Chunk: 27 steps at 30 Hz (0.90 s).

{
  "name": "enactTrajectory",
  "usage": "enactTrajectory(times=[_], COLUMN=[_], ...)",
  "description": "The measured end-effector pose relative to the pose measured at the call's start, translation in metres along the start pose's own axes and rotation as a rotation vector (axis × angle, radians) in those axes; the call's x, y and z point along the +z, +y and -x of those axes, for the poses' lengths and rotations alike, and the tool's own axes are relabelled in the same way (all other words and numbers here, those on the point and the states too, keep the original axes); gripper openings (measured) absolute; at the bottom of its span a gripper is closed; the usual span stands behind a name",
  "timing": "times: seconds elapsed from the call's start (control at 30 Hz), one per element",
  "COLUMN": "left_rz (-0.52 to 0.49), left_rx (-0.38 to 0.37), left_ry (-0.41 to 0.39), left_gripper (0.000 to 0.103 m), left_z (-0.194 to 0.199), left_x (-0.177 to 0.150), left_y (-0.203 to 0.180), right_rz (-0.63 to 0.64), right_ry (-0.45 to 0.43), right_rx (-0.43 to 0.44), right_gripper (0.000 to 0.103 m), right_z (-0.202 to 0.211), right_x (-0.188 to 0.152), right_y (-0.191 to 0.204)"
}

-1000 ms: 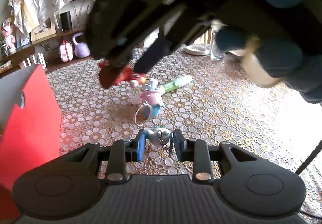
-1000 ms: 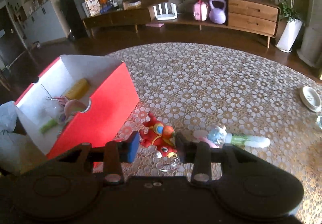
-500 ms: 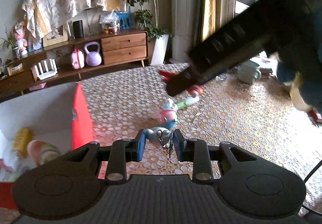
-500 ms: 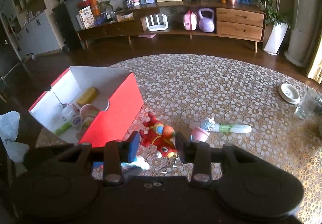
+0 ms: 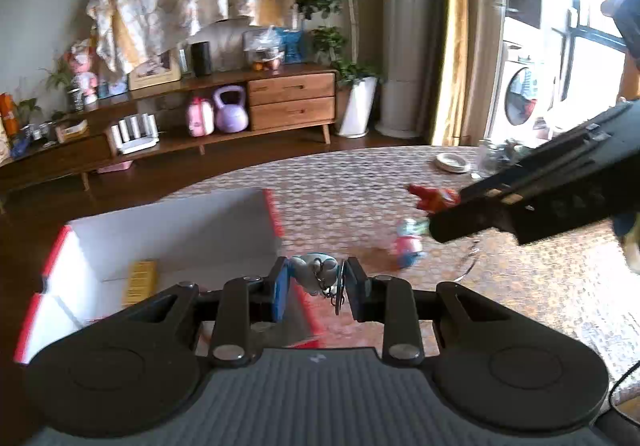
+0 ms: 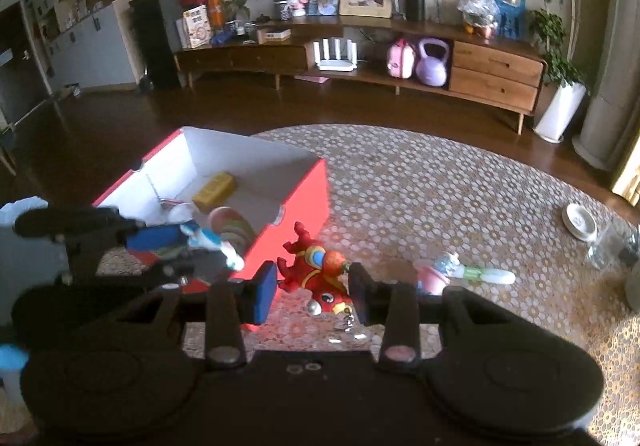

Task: Organize rigid objects
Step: 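Carry the keyring toy and red toy figure over the red box with both tools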

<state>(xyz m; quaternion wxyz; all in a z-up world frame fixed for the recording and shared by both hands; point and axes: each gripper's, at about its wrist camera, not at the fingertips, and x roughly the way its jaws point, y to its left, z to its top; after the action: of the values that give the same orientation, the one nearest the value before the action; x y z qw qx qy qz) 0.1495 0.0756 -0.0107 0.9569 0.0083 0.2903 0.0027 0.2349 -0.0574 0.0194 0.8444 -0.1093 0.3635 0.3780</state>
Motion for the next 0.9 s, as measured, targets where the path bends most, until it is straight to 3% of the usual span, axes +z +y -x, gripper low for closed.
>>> enactTrajectory(times=[0.5,0.9], left_rz=[0.051,0.117], left_rx=[0.144,0.215], left_ry=[0.049,0.189], left_gripper=[0.029,0.029], left_z=[0.016,-0.045], left_x=[0.023,0.015], left_y=[0.113,0.182], right_rz=[0.115,0.185], right_ry=[0.007,0.077], right_rx=[0.036,0.019], right_gripper=[0.039,0.039], right_z=[-0.045,-0.123], right_x=[0.033,0.040], right_y=[0.075,0.112])
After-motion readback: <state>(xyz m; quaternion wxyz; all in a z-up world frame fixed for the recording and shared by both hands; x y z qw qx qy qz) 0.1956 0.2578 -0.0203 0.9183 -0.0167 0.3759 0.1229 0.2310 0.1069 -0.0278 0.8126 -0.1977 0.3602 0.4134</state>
